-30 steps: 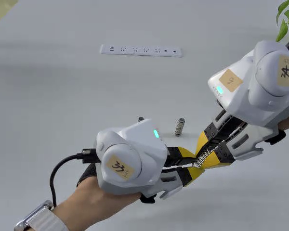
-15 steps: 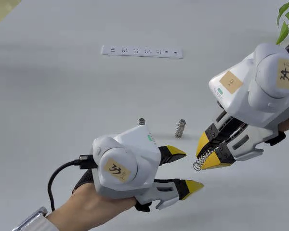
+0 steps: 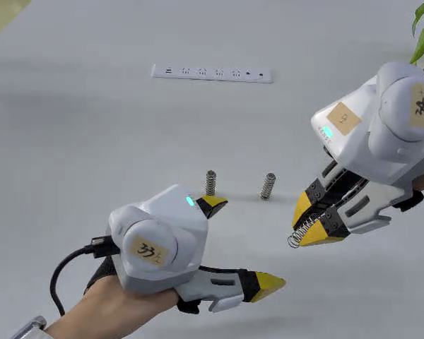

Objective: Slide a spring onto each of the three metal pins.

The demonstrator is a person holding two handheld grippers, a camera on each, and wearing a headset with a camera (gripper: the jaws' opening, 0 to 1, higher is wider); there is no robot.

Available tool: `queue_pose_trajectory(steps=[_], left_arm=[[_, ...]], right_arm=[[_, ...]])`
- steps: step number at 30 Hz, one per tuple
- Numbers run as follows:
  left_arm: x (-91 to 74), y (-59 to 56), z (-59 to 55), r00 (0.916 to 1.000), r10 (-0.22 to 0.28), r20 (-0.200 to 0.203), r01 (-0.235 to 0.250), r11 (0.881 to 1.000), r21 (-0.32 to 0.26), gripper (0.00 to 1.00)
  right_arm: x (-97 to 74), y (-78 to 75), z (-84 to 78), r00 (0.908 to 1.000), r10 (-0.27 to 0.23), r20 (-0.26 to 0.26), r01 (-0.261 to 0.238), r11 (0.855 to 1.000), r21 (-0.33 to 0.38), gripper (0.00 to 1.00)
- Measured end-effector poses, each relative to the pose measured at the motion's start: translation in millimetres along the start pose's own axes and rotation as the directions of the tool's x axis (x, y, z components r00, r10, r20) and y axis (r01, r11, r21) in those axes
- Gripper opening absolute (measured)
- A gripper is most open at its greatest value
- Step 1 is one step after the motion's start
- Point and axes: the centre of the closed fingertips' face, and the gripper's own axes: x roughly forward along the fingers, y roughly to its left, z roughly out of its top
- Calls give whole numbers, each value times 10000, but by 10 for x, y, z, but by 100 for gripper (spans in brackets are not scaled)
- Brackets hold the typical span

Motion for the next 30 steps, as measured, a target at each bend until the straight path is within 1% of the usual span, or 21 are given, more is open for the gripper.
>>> queue_pose_trajectory(steps=[2, 3, 4, 5, 8, 13, 17, 20, 25, 30], left_arm=[[-14, 58, -41, 9996, 261, -114, -262, 9996, -121, 99], [-42, 111, -66, 9987, 472, -175, -476, 9987, -205, 99], [-50, 135, -53, 9985, 544, -67, -545, 9983, -221, 99], [-72, 168, -71, 9978, 656, -109, -660, 9972, -361, 99], [-115, 230, -67, 9963, 854, -10, -853, 9949, -543, 99], [-173, 317, -88, 9936, 1132, 25, -1126, 9907, -758, 99], [-204, 345, -116, 9923, 1239, -16, -1237, 9891, -804, 99], [-225, 352, -139, 9914, 1303, -84, -1305, 9881, -813, 99], [-244, 354, -170, 9910, 1327, -150, -1335, 9875, -839, 99], [-243, 343, -196, 9912, 1309, -201, -1321, 9875, -862, 99]], right_arm=[[-3, -6, -5, 10000, -17, -1, 17, 10000, 8, 7], [-4, -8, -7, 10000, -17, -3, 17, 10000, 15, 7], [-4, -6, -8, 10000, -14, -8, 14, 10000, 17, 7], [-3, -7, -10, 10000, -14, -16, 14, 10000, 25, 7], [2, -3, -12, 10000, -7, -22, 8, 10000, 38, 7], [1, -29, -45, 10000, -27, -37, 27, 10000, 69, 7], [-18, -61, -93, 9999, -97, -72, 98, 9999, 139, 7], [-45, -114, -160, 9997, -232, -121, 235, 9994, 270, 7], [-116, -243, -293, 9981, -488, -377, 504, 9979, 415, 7], [-199, -376, -390, 9956, -704, -615, 739, 9957, 566, 7]])
